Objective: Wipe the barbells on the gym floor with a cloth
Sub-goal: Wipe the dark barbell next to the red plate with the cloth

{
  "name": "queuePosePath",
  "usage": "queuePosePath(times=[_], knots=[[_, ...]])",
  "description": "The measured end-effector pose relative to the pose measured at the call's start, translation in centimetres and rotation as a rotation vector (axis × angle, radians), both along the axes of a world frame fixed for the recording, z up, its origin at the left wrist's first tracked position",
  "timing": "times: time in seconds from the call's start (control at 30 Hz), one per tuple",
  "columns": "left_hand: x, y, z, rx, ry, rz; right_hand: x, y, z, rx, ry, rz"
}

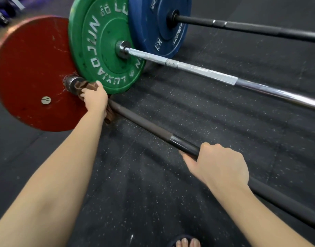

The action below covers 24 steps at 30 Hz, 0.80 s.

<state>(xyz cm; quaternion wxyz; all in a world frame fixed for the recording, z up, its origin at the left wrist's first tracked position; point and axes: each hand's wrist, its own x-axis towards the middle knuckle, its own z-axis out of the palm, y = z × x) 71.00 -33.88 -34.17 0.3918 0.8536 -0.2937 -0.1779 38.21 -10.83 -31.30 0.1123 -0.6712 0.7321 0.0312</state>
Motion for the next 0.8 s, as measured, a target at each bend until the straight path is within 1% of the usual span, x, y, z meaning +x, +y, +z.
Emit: queuePosePath(times=[0.07, 0.23, 0.3, 0.4, 0.5, 0.6, 0.7, 0.8], knots=[[1.0, -0.3, -0.2, -0.067, 0.059, 0.029, 0.0, 0.0, 0.0, 0.0, 0.009, 0.001], [2.6, -0.9, -0.9, -0.273, 0.317, 0.064, 0.0, -0.1, 0.0, 0.009, 0.021, -0.005], [1.6, 0.1, -0.7, -0.309, 0.391, 0.075, 0.0, 0.0, 0.0, 0.001, 0.01, -0.012], [-0.5, 1.4, -1.5, -0.296, 0.377, 0.039, -0.1, 0.0, 0.0, 0.005, -0.007, -0.008], [-1.8, 2.4, -1.8, -0.242, 0.285, 0.008, -0.1, 0.0, 0.0, 0.01, -0.008, 0.001], [-1.0, 1.3, -1.1, -0.153, 0.207, -0.006, 0.0, 0.0, -0.2, 0.012, 0.01, 0.007], [0.8, -1.0, -0.8, -0.081, 0.134, 0.026, 0.0, -0.1, 0.0, 0.035, 0.015, -0.005], [0.7, -2.1, -0.4, -0.05, 0.064, 0.071, 0.1, -0.2, 0.0, 0.036, 0.022, -0.005]])
